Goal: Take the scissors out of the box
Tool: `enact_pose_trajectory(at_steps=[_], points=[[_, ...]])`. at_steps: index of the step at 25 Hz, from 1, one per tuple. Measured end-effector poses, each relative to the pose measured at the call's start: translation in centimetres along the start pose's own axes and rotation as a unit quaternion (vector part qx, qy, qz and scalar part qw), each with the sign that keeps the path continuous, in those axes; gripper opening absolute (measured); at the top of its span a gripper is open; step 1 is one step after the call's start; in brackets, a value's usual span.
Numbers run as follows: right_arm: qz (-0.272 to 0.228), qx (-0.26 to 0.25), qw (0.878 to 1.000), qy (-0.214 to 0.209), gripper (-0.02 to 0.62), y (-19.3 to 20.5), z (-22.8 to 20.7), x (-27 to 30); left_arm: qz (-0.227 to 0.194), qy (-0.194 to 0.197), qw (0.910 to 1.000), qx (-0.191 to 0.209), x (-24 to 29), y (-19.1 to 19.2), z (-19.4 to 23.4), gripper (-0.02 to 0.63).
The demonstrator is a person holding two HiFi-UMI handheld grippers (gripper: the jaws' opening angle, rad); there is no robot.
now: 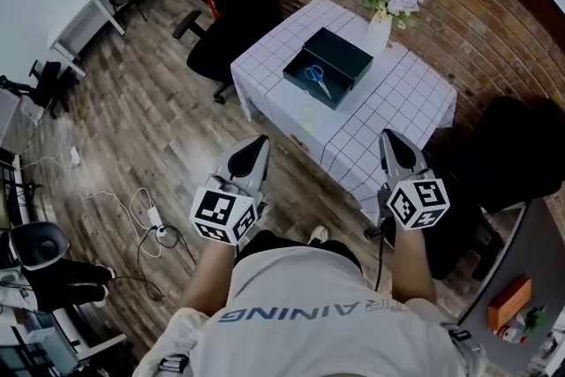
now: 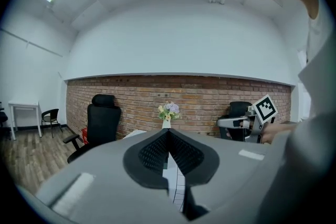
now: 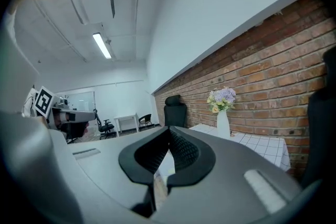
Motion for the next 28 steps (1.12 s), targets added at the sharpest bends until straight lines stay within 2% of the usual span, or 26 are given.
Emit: enact_pose_trajectory(at_steps=[6,14,22,28], points=[[0.0,0.015,1.0,0.003,0.014,0.2,-3.9,1.2,0.002,0.002,1.0,0.003,4.4,-0.2,-0.9,0.002],[0.008,0.004,1.0,0.026,0.014,-0.7,-6.8,3.7,-0.003,0.037,0.9993,-0.006,10.2,-0.4,0.0,0.002],[0.03,-0.016,0.997,0.065,0.014,-2.0,-7.9,10.1,-0.011,0.081,0.9965,-0.019,16.9,-1.7,5.2,0.003],[0.042,-0.019,0.995,0.087,0.014,-3.2,-7.0,16.6,-0.002,0.11,0.9935,-0.029,21.2,-2.1,11.1,0.002]])
Point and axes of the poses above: the fingertips, and each gripper's own axes: x forward along the fingers, z to its left, y out of its underside, the point moved 1 cm from there along -x, backward along the fingers, and after that the axes turned 4 degrees about -y, right-handed, at the moved point
